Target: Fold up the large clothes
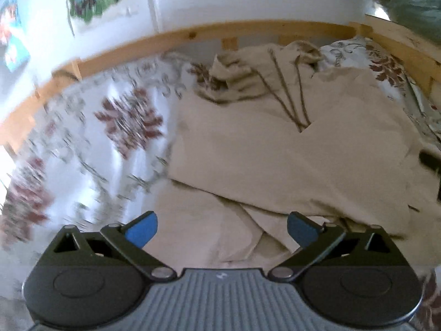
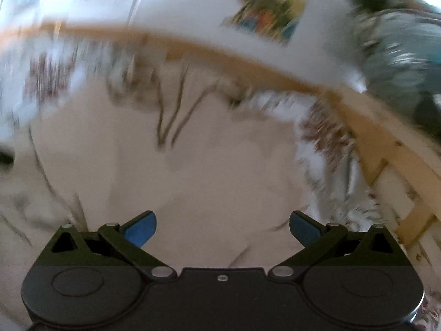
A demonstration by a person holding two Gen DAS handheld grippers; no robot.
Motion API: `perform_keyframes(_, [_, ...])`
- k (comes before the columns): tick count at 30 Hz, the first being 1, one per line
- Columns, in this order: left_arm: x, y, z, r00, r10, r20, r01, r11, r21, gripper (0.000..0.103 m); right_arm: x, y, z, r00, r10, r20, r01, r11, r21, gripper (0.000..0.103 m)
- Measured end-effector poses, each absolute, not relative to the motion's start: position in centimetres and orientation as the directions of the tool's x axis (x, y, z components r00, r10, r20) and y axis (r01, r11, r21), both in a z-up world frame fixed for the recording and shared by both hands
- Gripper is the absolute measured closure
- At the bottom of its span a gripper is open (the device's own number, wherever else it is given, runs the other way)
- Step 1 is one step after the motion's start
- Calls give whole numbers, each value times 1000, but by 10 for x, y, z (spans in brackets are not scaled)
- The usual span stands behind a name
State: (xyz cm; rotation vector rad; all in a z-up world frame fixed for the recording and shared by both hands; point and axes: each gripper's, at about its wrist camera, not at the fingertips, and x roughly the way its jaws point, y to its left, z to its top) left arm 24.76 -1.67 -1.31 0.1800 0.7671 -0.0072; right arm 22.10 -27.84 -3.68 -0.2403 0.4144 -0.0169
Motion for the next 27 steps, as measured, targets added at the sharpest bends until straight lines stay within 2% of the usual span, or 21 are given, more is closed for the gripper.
perform_keyframes(4, [216, -17, 57, 760, 112, -640, 49, 972, 228, 1, 188, -297, -7, 963, -1, -268, -28, 994, -104, 1])
perform_keyframes(7, [195, -15, 112, 785, 134, -605, 44, 962, 270, 1, 169, -305, 6, 973, 15, -229, -26, 999, -45, 1])
perform_keyframes(11, [176, -12, 171, 774, 162, -612, 29, 957, 290, 1, 146, -317, 17, 986, 27, -165, -24, 999, 22, 1])
perform_keyframes(18, [147, -7, 237, 779, 227, -584, -9, 936, 352, 1, 137, -326, 8, 981, 41, -189, -36, 999, 33, 1])
perform_keyframes(22, [146, 0, 246, 770, 212, -602, -24, 952, 305, 1, 139, -340, 1, 974, 22, -225, -5, 997, 78, 1])
perform_keyframes(27, [161, 13, 226, 713, 189, -675, -60, 976, 210, 1, 148, -356, -12, 955, -14, -296, 60, 987, 149, 1])
